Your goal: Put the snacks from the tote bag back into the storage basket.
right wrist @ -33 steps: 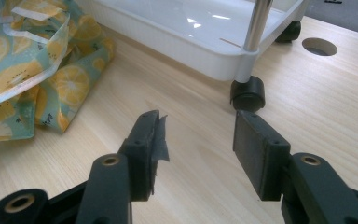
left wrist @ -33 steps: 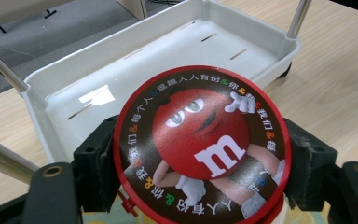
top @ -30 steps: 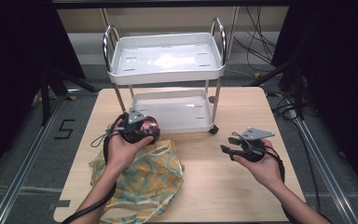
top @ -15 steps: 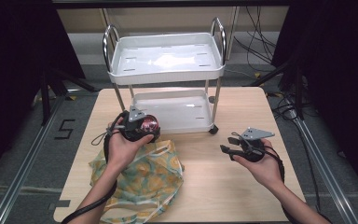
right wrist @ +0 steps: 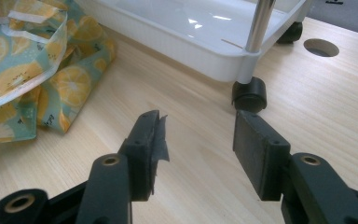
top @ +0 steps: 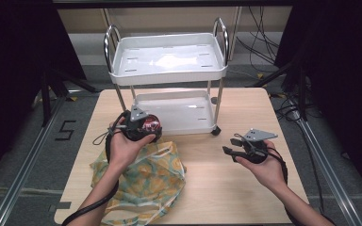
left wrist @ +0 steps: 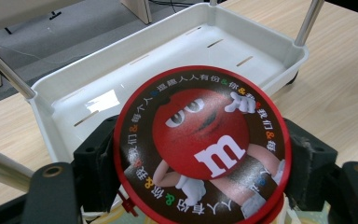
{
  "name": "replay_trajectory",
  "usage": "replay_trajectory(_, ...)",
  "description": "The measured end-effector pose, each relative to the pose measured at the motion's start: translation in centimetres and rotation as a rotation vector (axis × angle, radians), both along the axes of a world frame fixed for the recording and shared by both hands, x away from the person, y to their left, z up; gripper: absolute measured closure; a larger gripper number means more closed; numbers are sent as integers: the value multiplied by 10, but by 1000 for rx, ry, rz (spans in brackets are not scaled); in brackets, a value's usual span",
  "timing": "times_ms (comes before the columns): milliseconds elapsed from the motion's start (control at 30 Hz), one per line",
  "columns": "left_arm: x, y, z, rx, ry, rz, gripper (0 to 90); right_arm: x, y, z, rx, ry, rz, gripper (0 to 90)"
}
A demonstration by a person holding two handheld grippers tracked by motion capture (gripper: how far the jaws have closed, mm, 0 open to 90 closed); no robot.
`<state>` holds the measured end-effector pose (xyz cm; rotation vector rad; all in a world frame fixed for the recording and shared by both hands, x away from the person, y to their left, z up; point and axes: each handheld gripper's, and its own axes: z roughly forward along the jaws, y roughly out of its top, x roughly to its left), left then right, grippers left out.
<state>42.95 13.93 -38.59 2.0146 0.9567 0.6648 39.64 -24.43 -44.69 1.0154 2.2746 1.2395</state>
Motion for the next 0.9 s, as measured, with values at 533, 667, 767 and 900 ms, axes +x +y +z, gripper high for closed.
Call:
replay_trajectory(533,6,1,-1,0,-9,11,255,0,0,0,-4,-2,-1,520)
replay_trajectory(667,8,3,-1,6,-5,6,256,-1,0,0,-11,12,7,519)
replay_trajectory(767,9,3,-1,12,-2,13,256,-1,0,0,-10,11,6,518)
replay_trajectory(900,11,3,-1,14,-2,16,255,0,0,0,-4,0,1,517)
